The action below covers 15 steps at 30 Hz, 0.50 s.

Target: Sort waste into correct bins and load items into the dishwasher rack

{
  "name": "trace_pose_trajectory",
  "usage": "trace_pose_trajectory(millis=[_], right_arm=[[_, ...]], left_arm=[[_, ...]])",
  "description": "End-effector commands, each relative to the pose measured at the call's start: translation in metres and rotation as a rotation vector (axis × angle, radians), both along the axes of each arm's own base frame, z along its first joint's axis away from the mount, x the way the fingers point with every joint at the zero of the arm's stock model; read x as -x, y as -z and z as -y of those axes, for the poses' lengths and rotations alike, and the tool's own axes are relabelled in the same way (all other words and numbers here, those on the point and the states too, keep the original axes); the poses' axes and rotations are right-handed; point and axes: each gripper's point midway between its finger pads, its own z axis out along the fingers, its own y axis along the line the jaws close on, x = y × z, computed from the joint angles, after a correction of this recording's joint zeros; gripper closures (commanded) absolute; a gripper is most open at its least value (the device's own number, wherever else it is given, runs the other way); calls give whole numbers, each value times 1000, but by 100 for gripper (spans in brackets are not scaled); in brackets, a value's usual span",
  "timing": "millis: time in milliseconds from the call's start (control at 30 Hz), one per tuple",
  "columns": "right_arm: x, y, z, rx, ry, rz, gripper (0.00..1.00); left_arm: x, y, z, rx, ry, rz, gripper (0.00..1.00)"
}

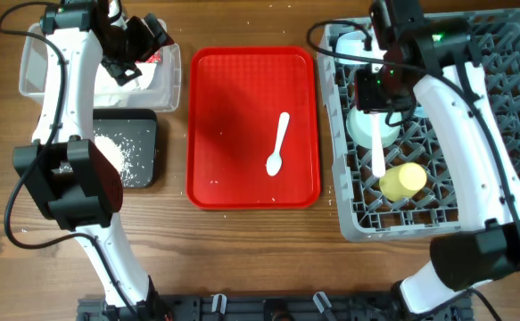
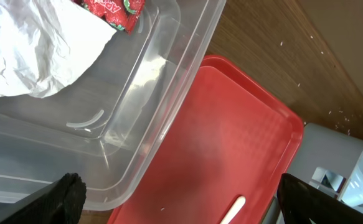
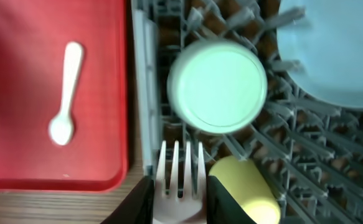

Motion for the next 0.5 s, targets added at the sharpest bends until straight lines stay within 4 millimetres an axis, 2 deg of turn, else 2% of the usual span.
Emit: trace_pose_trajectory(millis=[0,100,167,200,267,333,400,467], right_arm=[[2,48,3,38,-57,-65,76],[8,84,4,46,-66,-96,73],[10,89,2,33,-69,-107,69],[10,89,0,25,-78,-106,68],[9,89,-4,5,-92,-103,54],[8,89,-5,-2,-93,-100,52],[5,83,-16,-66,-105,-90,51],[0,66,-32,-147,-120,-62,51]], left_arm=[[-2,-9,-1,-5,-8,22,0],[-2,-9,-1,-5,-8,22,0],[-2,-9,-1,-5,-8,22,0],[-2,-9,-1,-5,-8,22,0],[-2,-9,-1,-5,-8,22,0],[-2,-9,-1,-5,-8,22,0],[-2,-9,-1,-5,-8,22,0],[-2,-9,-1,-5,-8,22,0]])
